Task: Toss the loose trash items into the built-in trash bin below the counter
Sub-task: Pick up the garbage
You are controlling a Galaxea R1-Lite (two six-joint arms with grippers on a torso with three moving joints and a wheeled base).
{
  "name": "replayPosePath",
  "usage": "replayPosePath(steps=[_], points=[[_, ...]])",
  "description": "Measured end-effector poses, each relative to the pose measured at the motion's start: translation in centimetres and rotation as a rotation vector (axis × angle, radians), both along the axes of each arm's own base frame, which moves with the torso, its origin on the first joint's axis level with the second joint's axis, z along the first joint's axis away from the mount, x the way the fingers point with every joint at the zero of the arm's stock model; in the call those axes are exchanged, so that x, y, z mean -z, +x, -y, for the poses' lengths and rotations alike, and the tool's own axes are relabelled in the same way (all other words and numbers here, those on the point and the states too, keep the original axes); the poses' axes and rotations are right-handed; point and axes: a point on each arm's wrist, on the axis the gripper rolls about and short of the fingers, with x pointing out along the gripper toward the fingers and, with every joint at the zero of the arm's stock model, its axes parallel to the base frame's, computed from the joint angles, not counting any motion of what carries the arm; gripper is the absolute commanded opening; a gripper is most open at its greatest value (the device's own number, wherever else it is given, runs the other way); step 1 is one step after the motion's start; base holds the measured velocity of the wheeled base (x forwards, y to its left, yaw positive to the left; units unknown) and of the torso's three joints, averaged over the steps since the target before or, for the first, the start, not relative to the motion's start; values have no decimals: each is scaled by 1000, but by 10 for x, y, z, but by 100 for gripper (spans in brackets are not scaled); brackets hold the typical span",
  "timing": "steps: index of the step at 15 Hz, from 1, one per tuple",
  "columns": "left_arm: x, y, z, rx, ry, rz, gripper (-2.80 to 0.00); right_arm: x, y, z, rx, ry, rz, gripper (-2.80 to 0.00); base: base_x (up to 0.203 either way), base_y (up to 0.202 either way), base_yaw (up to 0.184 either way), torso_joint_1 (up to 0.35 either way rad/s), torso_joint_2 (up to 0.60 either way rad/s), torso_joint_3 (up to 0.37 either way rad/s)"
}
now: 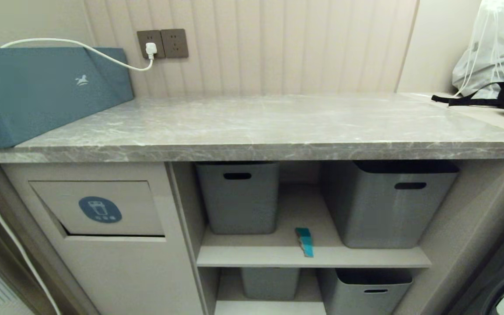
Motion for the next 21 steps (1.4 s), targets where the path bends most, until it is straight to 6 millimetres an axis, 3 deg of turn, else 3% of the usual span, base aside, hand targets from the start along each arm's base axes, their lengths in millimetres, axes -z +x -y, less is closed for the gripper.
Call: replayPosePath(steps=[5,16,21], points=[[0,0,0,0,-4,2,-280,0,0,0,0,0,1,-280,0,0,0,-81,287,209],[-2,0,0,-10,-48,4,-280,0,0,0,0,-4,1,-280,0,0,0,-3,10,8],[-32,-7,3,128,-19,75,-280,0,0,0,0,-6,1,-280,0,0,0,0,0,0]])
